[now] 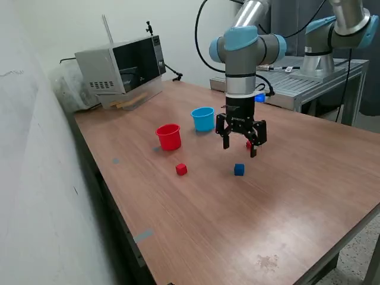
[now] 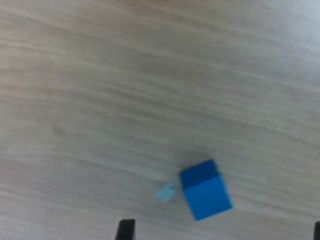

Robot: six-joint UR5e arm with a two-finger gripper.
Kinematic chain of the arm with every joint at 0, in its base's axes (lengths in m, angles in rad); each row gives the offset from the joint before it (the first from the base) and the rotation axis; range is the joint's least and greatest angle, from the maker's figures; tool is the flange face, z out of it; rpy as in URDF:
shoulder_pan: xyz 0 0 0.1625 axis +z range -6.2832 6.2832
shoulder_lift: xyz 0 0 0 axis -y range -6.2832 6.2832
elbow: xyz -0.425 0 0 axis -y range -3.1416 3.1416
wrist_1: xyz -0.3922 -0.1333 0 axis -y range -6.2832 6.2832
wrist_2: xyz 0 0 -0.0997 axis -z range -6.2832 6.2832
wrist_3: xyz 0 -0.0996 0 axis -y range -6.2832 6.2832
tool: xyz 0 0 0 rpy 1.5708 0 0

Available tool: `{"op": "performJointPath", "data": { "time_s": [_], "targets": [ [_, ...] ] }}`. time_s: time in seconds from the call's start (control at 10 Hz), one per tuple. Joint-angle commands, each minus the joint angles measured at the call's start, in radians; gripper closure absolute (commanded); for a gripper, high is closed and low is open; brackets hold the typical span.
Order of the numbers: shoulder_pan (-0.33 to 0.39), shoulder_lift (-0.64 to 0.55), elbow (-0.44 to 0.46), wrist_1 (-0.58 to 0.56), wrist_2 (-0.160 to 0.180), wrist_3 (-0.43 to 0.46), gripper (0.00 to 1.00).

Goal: Place red objects in the red bin, and blue objects in the blue bin.

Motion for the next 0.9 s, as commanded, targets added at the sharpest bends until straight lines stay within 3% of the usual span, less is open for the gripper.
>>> {"op": "performJointPath", "data": {
  "time_s": [0.0, 0.2, 0.5, 0.8],
  "targets": [
    [0.044, -0.009, 0.02, -0.004, 0.01, -0.054, 0.0],
    [0.038, -0.009, 0.04, -0.007, 0.045, -0.211, 0.0],
    [0.03, -0.008, 0.052, -0.005, 0.045, -0.43, 0.0],
    [0.009, 0.002, 0.041, -0.002, 0.039, -0.507, 0.0]
  ]
}}
